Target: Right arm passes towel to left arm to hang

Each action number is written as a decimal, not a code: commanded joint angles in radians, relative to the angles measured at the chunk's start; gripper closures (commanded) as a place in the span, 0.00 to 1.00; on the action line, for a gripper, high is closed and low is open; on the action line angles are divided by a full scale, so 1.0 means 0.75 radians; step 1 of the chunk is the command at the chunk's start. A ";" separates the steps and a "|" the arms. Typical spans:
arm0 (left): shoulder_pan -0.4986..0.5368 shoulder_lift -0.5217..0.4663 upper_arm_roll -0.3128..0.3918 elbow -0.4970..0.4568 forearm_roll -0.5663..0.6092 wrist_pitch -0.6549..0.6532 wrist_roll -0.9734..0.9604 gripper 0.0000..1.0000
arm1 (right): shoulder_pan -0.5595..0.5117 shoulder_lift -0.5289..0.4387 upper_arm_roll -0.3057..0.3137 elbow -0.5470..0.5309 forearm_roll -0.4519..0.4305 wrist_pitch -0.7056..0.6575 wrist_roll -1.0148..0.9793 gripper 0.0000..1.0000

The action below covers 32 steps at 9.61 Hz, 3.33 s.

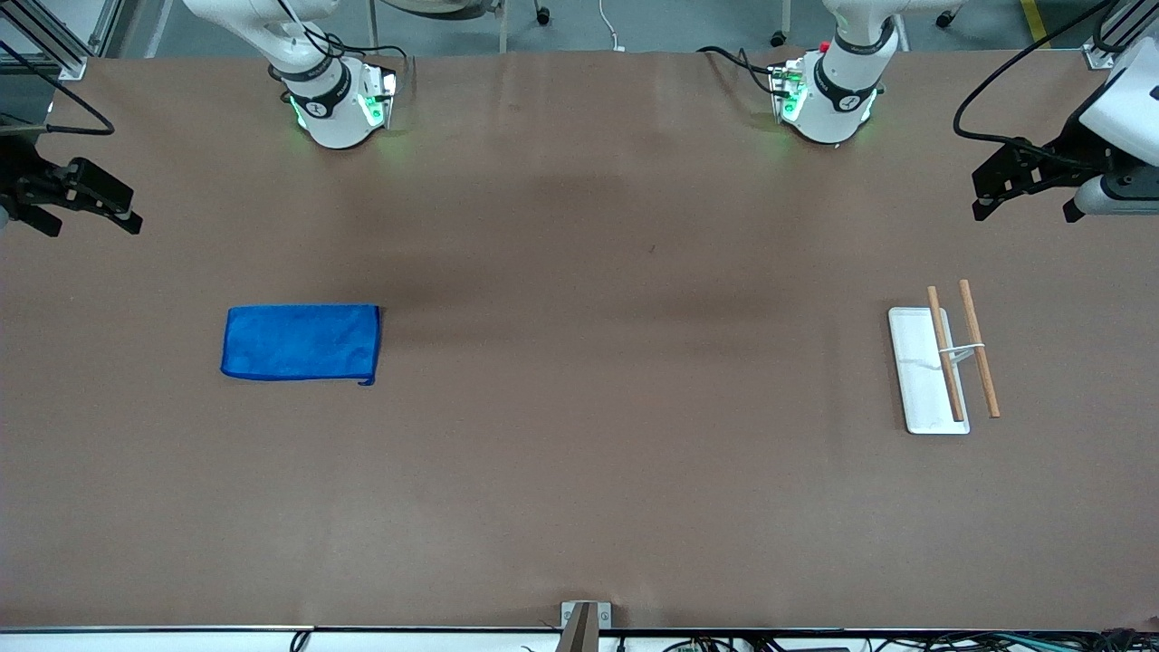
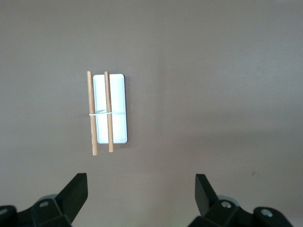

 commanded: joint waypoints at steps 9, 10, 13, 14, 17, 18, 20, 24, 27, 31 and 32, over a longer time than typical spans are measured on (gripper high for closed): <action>0.010 0.027 0.004 0.006 -0.006 -0.025 0.018 0.00 | -0.054 0.063 -0.006 -0.028 0.005 0.078 0.004 0.02; 0.010 0.029 0.002 0.004 -0.006 -0.025 0.018 0.00 | -0.059 0.067 -0.008 -0.062 0.003 0.111 -0.018 0.02; 0.004 0.031 0.002 0.000 -0.016 -0.025 0.018 0.00 | -0.156 0.067 -0.008 -0.262 0.003 0.247 -0.043 0.02; 0.002 0.039 0.002 0.000 -0.020 -0.025 0.018 0.00 | -0.177 0.067 -0.008 -0.358 0.003 0.351 -0.106 0.02; 0.004 0.045 0.002 0.002 -0.020 -0.023 0.016 0.00 | -0.267 0.138 -0.008 -0.608 0.005 0.697 -0.255 0.02; 0.002 0.049 0.002 0.000 -0.020 -0.023 0.016 0.00 | -0.298 0.210 -0.006 -0.617 0.005 0.763 -0.306 0.03; 0.004 0.064 0.002 0.000 -0.020 -0.023 0.014 0.00 | -0.345 0.353 -0.002 -0.619 0.007 0.865 -0.364 0.05; 0.002 0.066 0.002 0.000 -0.020 -0.023 0.014 0.00 | -0.362 0.584 -0.002 -0.617 0.322 1.037 -0.587 0.05; 0.004 0.066 0.002 0.000 -0.020 -0.023 0.014 0.00 | -0.209 0.611 -0.002 -0.731 0.328 1.281 -0.559 0.06; 0.002 0.066 0.002 0.002 -0.020 -0.021 0.012 0.00 | -0.057 0.613 -0.006 -0.870 0.326 1.440 -0.323 0.06; 0.002 0.066 0.002 0.002 -0.020 -0.021 0.010 0.00 | -0.055 0.619 -0.006 -0.877 0.326 1.442 -0.325 0.06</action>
